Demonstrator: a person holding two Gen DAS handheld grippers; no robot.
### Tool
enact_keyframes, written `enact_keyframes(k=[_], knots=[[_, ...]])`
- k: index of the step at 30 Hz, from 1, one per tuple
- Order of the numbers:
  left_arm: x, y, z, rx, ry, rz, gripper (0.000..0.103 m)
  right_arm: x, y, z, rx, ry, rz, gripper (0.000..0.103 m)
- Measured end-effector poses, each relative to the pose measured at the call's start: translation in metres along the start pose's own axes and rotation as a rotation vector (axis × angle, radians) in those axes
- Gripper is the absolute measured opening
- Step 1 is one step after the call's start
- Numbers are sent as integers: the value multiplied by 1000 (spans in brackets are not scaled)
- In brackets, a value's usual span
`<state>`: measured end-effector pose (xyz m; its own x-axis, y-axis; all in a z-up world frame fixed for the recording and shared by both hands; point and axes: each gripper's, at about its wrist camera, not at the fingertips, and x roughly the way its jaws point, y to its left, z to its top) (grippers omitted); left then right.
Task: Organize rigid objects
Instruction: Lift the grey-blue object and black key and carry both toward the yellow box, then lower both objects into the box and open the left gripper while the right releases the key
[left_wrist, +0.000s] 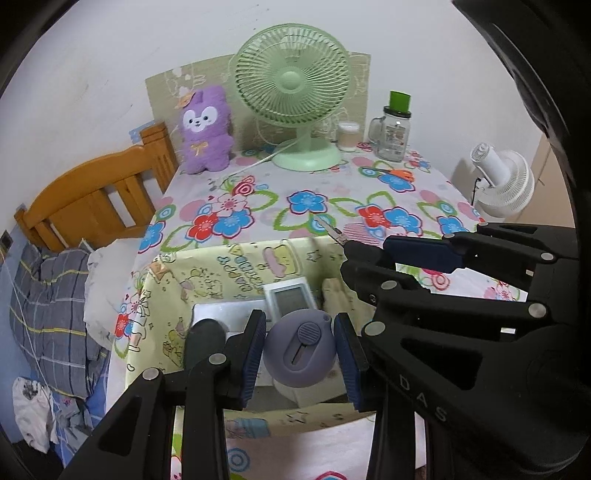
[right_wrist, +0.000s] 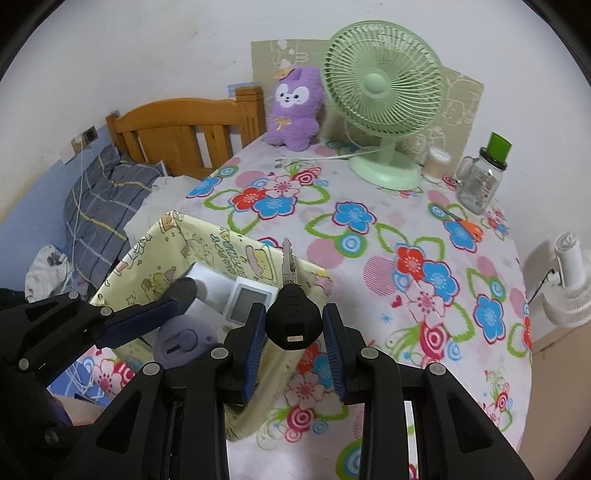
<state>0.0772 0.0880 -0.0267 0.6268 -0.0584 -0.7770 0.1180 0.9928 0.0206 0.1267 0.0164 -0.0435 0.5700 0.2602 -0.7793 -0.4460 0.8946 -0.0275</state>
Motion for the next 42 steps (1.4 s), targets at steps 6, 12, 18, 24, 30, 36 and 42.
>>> enact_keyframes(k=[6,12,18,24,30,36,42], knots=[[10,20,1,-27,14,7,39,15,13,9,-17,17,26,34],[23,37,-3,-49,41,29,39,35,25,15,-30,47,71,34],[36,52,-9,-72,67,51,39,51,37,16,-39,69,111,34],[53,66,-14,-102,103,69,39,67,48,17,-57,91,141,34],[62,69,-17,-101,131,55,40,81,49,16,-40,127,161,35],[64,67,-17,-108,150,28,49,82,46,14,-23,126,100,36],[52,55,-17,-87,122,40,78,64,40,10,-36,90,75,63]])
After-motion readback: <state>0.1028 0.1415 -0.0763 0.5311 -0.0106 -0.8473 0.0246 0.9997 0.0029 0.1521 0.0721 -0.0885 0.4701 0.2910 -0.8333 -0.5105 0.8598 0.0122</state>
